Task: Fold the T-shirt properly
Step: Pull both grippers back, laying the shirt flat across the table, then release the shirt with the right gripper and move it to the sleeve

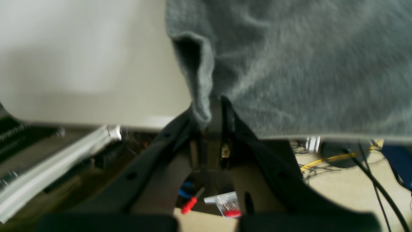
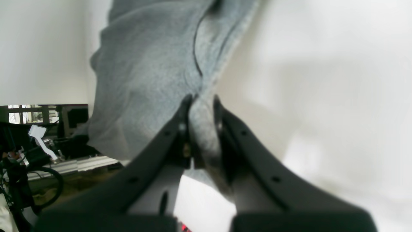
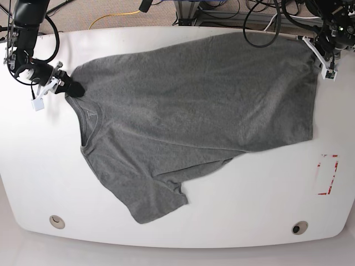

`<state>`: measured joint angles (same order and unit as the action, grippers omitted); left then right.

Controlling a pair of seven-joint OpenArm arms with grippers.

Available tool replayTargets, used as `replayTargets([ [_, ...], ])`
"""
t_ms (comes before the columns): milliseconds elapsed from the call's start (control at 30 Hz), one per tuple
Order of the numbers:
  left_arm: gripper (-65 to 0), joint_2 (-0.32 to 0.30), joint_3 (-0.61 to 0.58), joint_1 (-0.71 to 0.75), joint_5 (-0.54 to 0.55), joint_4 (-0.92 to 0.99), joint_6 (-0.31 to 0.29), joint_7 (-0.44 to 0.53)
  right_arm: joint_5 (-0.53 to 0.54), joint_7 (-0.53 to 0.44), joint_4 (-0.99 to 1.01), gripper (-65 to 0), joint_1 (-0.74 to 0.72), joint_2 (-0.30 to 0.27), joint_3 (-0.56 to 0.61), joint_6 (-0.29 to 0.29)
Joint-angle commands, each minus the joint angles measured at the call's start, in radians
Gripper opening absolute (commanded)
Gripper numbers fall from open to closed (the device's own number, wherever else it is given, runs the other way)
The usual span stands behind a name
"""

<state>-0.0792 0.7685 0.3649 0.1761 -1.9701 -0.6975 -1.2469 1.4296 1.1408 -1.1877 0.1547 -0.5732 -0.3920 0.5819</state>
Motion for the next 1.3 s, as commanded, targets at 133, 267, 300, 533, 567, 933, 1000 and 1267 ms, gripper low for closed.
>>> replayTargets([
  [133, -64.4, -0.015, 0.015, 0.052, 0.0, -0.018, -0.001, 0.046, 0.027, -0.014, -0.016, -62.1, 0.026, -0.018, -0.011, 0.002],
  [267, -56.7, -0.018, 0.009, 0.056, -0.002, -0.018, -0.001, 0.046, 0.027, -0.014, -0.018, -41.4, 0.026, -0.018, -0.011, -0.001],
  [300, -52.4, -0.02, 0.007, 0.056, -0.003, -0.018, -0.001, 0.046, 0.027, -0.014, -0.018, -34.9, 0.026, -0.018, -0.011, -0.001],
  [533, -27.2, -0.02, 0.006, 0.05, -0.003, -0.018, -0.001, 0.046, 0.026, -0.012, -0.018, -1.9, 0.019, -0.02, -0.061, -0.001],
  [567, -27.4, -0.02, 0.006, 0.05, -0.003, -0.018, -0.001, 0.046, 0.026, -0.014, -0.018, -1.1, 0.018, -0.02, -0.068, -0.001],
  [933, -27.8, -0.057, 0.061, -0.054, 0.003, -0.019, -0.001, 0.046, -0.215, -0.046, -0.013, -6.0, -0.209, 0.017, -0.08, 0.0],
  [1000, -27.8, -0.057, 0.095, -0.094, 0.0, -0.018, -0.001, 0.046, -0.298, -0.046, -0.013, -6.0, -0.272, 0.037, -0.081, 0.0],
  [1267, -27.8, -0.092, 0.122, -0.174, -0.003, -0.018, -0.001, 0.045, -0.629, -0.052, 0.018, -5.9, -0.478, 0.118, -0.078, 0.01],
])
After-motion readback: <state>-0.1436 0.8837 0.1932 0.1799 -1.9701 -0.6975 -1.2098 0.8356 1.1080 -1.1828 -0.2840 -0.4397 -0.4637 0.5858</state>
